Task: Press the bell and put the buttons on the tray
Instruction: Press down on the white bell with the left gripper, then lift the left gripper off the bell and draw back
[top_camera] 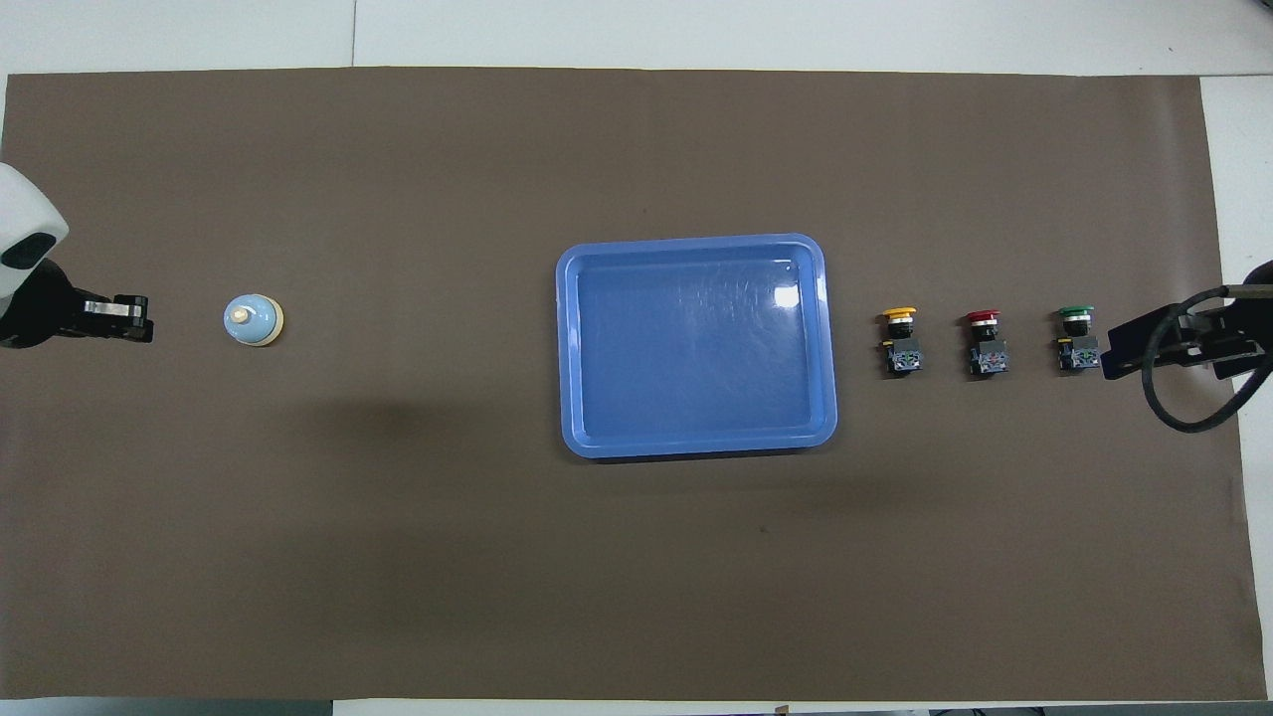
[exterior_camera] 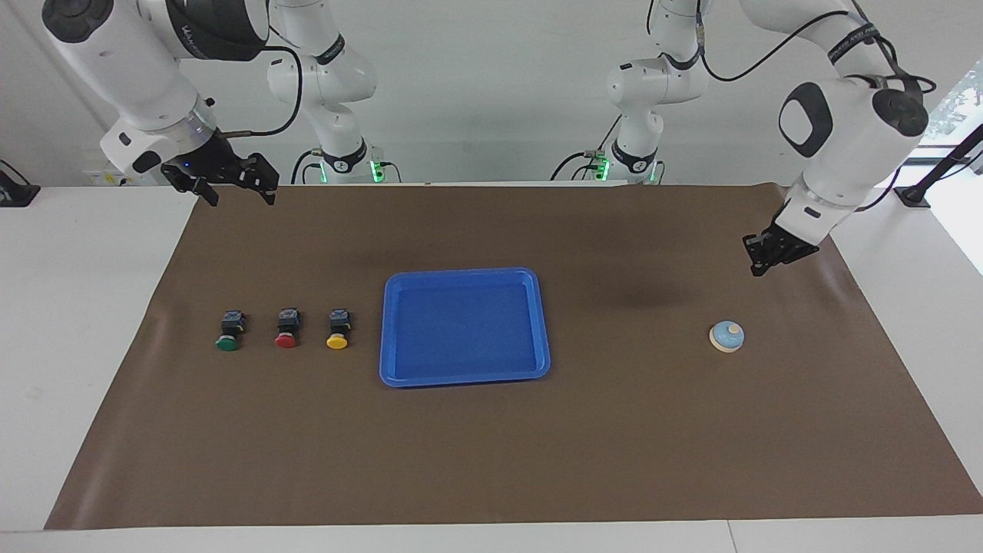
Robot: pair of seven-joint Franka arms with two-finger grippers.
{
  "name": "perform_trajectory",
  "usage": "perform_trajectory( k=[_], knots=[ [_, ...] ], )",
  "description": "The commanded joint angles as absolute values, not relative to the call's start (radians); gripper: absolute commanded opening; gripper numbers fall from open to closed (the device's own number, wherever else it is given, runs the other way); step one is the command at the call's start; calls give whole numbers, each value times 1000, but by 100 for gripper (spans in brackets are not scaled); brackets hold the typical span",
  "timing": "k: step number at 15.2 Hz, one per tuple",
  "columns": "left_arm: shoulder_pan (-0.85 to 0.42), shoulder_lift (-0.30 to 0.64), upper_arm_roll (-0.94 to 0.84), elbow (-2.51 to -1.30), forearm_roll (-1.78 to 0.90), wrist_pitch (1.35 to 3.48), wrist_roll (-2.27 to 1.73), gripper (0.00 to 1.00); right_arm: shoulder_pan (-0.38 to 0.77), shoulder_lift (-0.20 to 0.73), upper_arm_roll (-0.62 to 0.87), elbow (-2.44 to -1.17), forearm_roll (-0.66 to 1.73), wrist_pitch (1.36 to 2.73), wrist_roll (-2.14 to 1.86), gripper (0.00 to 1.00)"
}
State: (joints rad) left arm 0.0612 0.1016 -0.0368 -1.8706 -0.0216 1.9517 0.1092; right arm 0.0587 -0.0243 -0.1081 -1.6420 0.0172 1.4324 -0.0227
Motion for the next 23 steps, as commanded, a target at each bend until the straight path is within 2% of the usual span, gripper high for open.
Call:
perform_trajectory(
  k=[1,3,9,14,19,23],
  knots=[
    [67,193,-37,-1867,-23,2046,97,0,52,-37,-106,-1651,31,1427,-40,100],
    [67,221,-37,-1878,-23,2100,97,0,51,-37,-104,-1651,31,1427,-40,100],
    [69,224,-35,-1951,-23,2184,98,0,52,-38,-104,-1651,31,1427,-40,100],
    [71,247,-34,-1959,-23,2207,103,0,51,-37,-104,-1651,31,1427,-40,100],
    [71,270,-32,-2057,-23,2351,98,0,52,-37,-104,-1651,31,1427,-38,100],
    [71,275,-29,-1988,-23,2256,98,0,52,-37,-104,-1651,31,1427,-40,100]
  ],
)
